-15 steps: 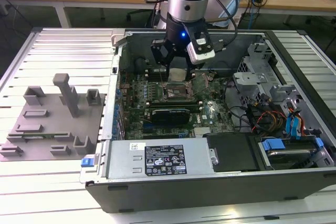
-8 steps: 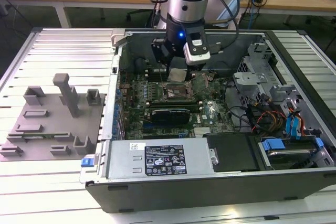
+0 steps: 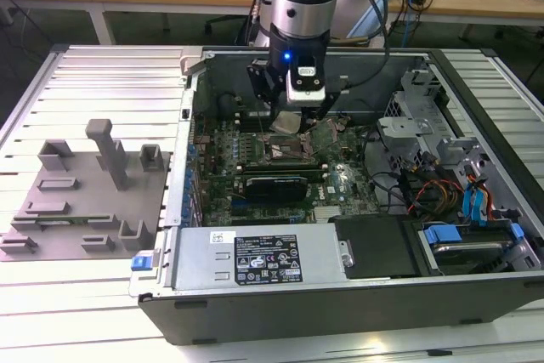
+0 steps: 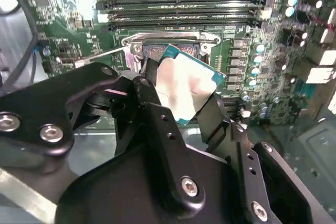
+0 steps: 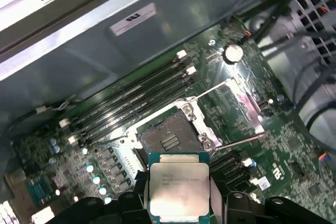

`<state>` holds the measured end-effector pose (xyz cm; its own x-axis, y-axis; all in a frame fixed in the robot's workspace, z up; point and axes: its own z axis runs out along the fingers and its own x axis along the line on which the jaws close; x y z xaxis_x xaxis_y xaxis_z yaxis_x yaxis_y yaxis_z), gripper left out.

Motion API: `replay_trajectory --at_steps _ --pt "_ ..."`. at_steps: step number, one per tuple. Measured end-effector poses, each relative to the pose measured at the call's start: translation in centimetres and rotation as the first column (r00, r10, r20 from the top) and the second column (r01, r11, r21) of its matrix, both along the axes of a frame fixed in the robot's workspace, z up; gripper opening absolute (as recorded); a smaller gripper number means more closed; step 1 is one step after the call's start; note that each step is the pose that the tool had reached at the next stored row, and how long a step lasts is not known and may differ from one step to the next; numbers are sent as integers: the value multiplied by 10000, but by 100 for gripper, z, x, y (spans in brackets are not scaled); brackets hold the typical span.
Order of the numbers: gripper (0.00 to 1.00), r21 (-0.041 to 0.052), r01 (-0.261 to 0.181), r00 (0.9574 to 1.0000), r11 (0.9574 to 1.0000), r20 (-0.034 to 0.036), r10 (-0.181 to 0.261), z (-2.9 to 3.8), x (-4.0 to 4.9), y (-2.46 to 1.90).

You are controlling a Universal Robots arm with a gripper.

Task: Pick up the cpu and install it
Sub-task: 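Place the cpu into insertion slot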

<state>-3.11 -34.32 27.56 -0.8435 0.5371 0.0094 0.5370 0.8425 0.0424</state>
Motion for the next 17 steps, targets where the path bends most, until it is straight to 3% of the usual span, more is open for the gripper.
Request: replay_trajectory --at_steps 2,4,9,12,13,14,17 --pt "55 0 756 9971 9971 1 -756 -7 0 0" --pt "55 0 1165 9932 9932 1 -1165 -11 0 0" --pt "55 0 2298 9732 9732 1 -2298 -23 0 0" --pt "55 -1 2916 9565 9565 0 -2916 -29 0 0" --pt "55 0 3155 9489 9489 1 -3155 -32 0 0" --pt "55 0 3775 9260 9260 0 -3775 -39 0 0" --pt "55 -1 4522 8919 8919 1 -4522 -47 0 0"
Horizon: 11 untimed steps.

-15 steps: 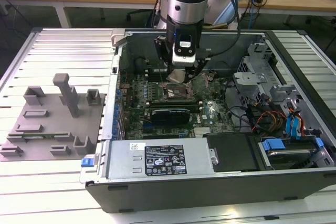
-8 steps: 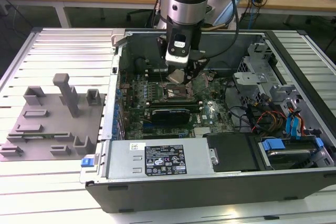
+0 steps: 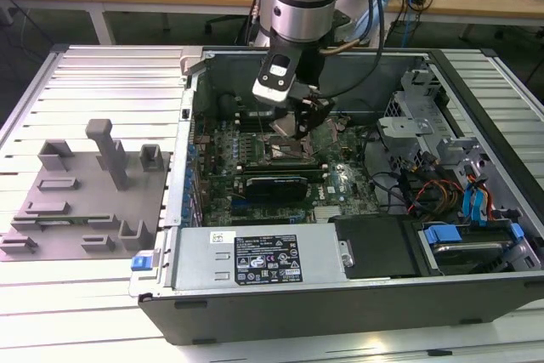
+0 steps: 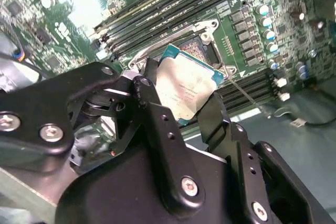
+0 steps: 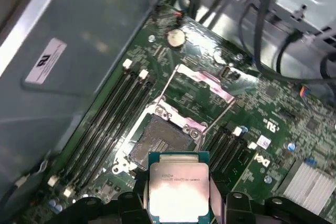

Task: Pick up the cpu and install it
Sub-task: 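Place the cpu into insertion slot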

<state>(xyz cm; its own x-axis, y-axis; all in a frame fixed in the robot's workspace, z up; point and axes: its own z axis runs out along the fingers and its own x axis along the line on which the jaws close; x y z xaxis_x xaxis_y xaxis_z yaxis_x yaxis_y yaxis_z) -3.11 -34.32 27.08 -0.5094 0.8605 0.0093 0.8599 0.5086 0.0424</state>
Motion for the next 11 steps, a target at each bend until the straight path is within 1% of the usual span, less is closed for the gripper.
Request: replay_trajectory --at_steps 3,4,6,7,9,11 --pt "55 1 585 9983 9983 0 -585 -7 0 0" --pt "55 0 935 9956 9956 0 -935 -10 0 0" --pt "55 1 1310 9914 9914 0 -1310 -14 0 0" --pt "55 1 1586 9873 9873 0 -1586 -17 0 0" --pt "55 1 1929 9812 9812 0 -1929 -22 0 0" --pt "55 0 2291 9734 9734 0 -2291 -26 0 0"
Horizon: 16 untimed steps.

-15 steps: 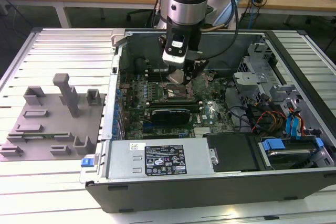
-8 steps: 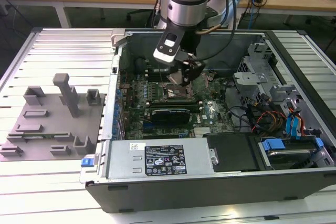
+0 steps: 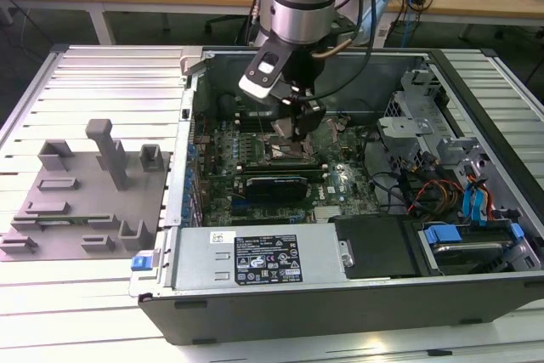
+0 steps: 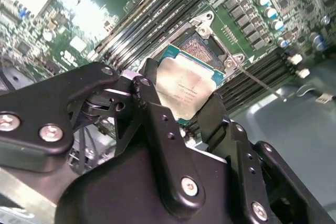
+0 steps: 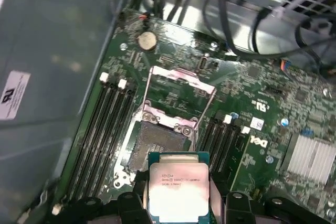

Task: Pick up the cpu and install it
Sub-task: 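Place the cpu into insertion slot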

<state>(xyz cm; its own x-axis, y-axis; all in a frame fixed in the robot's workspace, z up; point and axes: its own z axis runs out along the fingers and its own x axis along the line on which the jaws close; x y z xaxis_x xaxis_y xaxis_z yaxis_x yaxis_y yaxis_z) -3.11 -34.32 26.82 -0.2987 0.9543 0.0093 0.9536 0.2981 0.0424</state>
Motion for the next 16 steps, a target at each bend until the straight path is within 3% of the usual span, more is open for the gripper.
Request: replay_trajectory --at_steps 4,8,10,14,15,16 --pt "55 -1 1079 9942 9942 0 -1079 -13 0 0" --pt "55 0 2024 9793 9793 0 -2024 -24 0 0" --pt "55 -1 2434 9699 9699 0 -2434 -29 0 0" --pt "55 3 2496 9684 9684 1 -2496 -32 -1 4" --pt "55 -48 2448 9696 9695 15 -2448 -41 0 27" --pt "55 -163 2403 9707 9706 43 -2403 -56 0 53"
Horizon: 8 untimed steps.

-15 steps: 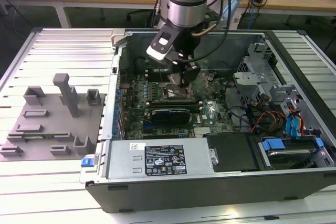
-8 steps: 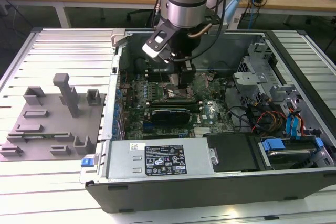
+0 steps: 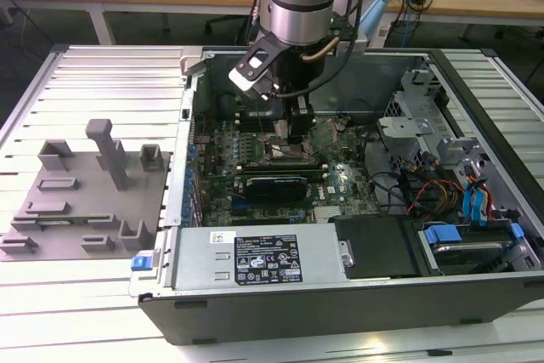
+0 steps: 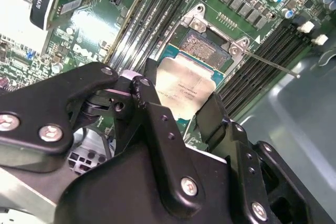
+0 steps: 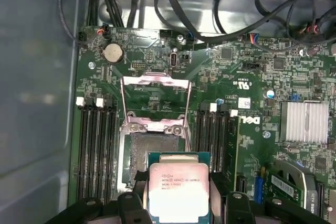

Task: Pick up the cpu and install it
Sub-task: 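Place the cpu into insertion slot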

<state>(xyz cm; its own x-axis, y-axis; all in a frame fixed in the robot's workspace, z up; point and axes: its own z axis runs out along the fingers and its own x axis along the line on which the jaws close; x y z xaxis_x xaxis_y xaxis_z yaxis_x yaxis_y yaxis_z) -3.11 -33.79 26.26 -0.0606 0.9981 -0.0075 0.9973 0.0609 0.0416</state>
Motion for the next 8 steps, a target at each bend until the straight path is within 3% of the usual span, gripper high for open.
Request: replay_trajectory --at_steps 1,4,8 --pt "55 -91 -18 10000 10000 -1 18 -9 0 11" --pt "55 -240 -41 10000 9997 -2 41 -71 0 44" --pt "55 -242 -42 10000 9997 -2 42 -98 0 58"
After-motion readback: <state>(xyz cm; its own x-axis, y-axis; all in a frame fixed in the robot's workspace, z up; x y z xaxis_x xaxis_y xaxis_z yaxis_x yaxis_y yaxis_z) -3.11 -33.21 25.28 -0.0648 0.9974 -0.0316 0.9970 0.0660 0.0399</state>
